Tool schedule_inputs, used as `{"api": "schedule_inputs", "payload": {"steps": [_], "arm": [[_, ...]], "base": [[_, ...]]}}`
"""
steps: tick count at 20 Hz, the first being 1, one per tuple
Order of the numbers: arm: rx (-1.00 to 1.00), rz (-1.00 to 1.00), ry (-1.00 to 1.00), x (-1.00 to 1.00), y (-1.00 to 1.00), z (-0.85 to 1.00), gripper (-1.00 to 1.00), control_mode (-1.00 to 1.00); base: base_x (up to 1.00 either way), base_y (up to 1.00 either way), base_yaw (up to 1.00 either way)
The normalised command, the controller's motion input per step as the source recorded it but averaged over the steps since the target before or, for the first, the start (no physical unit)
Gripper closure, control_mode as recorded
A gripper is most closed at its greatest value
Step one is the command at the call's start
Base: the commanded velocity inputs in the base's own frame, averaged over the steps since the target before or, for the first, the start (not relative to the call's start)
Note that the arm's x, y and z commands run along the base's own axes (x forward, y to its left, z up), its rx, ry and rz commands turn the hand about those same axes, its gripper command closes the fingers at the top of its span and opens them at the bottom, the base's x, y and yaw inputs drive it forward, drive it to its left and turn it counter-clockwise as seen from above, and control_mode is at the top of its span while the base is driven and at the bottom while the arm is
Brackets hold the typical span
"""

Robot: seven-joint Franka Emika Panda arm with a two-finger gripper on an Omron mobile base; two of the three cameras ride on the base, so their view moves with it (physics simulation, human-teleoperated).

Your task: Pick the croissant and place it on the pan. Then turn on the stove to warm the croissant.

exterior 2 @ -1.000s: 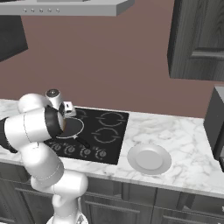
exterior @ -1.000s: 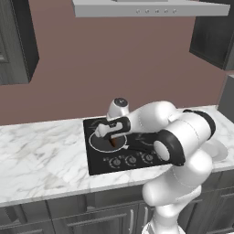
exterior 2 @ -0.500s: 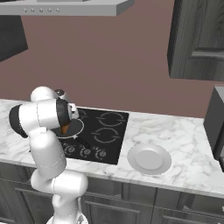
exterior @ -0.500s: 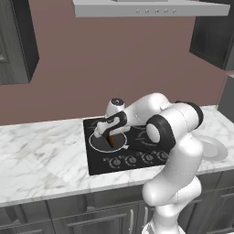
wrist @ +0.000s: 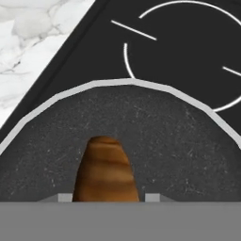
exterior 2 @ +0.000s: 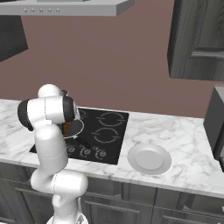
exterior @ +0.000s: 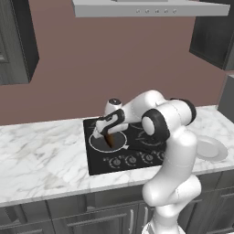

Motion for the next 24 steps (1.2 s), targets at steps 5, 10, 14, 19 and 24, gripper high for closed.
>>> {"api": "schedule_inputs", "payload": {"steps": [5,10,14,19,24], "arm": [[0.0,0.0,0.03,0.24,0.14,-0.23,-1.0,-1.0],[0.0,0.0,0.0,0.0,0.15,-0.08,-1.0,-1.0],[0.0,0.0,0.0,0.0,0.06,-0.02,-1.0,-1.0],[0.0,0.0,0.0,0.0,0.0,0.02,-1.0,-1.0],[0.0,-0.01,-0.08,-0.23,0.12,0.41,-1.0,-1.0]], "base": [[0.0,0.0,0.0],[0.0,0.0,0.0],[0.0,0.0,0.0],[0.0,0.0,0.0],[0.0,0.0,0.0]]}}
